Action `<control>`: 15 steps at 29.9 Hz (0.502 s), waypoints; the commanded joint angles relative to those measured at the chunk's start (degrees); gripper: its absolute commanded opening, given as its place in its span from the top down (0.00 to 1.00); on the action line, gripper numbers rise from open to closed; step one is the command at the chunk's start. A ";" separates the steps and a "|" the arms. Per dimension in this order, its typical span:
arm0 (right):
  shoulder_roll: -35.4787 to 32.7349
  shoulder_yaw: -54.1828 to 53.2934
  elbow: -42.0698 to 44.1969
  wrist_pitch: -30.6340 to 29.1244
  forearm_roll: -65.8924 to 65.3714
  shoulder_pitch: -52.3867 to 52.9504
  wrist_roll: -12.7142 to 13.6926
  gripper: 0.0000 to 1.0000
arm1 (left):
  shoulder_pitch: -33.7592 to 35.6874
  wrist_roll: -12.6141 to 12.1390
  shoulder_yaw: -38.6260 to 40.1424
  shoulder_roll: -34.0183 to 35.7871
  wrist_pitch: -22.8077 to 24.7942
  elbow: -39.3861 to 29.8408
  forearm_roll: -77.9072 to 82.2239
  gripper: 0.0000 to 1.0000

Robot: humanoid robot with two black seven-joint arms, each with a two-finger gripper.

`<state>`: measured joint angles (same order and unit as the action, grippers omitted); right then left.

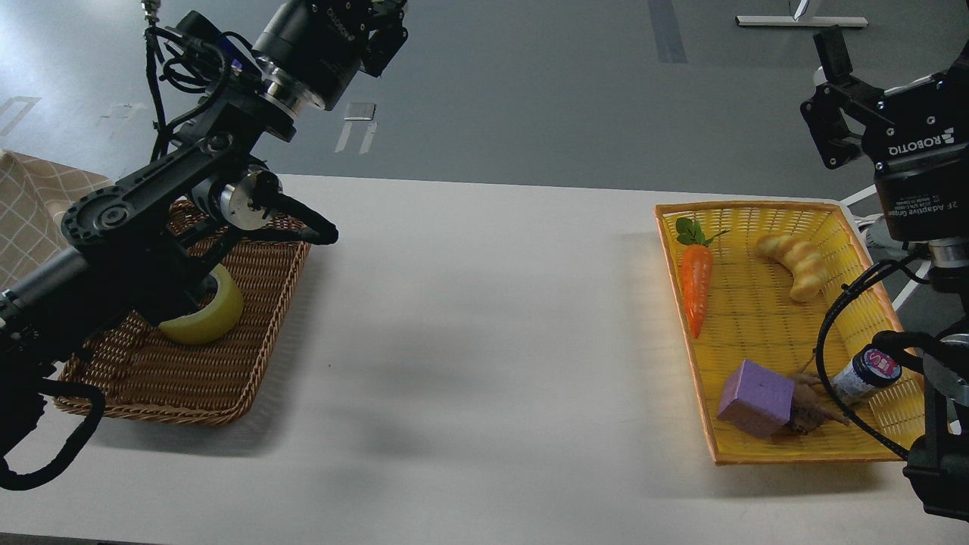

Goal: Place and transfer tape with both arms

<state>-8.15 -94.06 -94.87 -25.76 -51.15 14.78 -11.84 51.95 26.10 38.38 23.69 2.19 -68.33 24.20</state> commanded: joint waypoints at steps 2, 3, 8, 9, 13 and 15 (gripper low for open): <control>0.33 1.68 0.65 5.62 -0.01 2.97 3.84 0.00 | -5.01 0.09 3.01 -5.57 4.13 0.12 -2.31 0.01; 0.33 2.38 0.91 7.02 -0.01 3.84 4.36 0.00 | -7.20 0.00 4.40 -6.71 6.75 0.12 -2.31 0.01; 0.50 3.18 1.35 7.48 0.17 4.47 4.72 0.00 | -9.50 -1.58 11.00 -9.97 12.66 1.70 -2.31 0.01; 0.59 3.44 0.83 7.22 0.26 4.55 4.72 0.00 | -9.50 -3.15 12.40 -11.02 12.93 2.57 -2.31 0.01; 2.61 3.88 1.17 7.21 0.26 6.92 4.72 0.00 | -10.47 -4.22 15.49 -12.08 13.28 2.58 -2.31 0.01; 3.66 3.97 1.35 7.21 0.26 7.37 4.72 0.00 | -12.04 -4.22 16.80 -11.82 13.63 2.15 -1.88 0.01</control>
<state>-5.97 -90.28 -93.87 -18.53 -50.85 21.19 -7.12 41.71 22.03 53.23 11.77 15.40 -65.77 21.87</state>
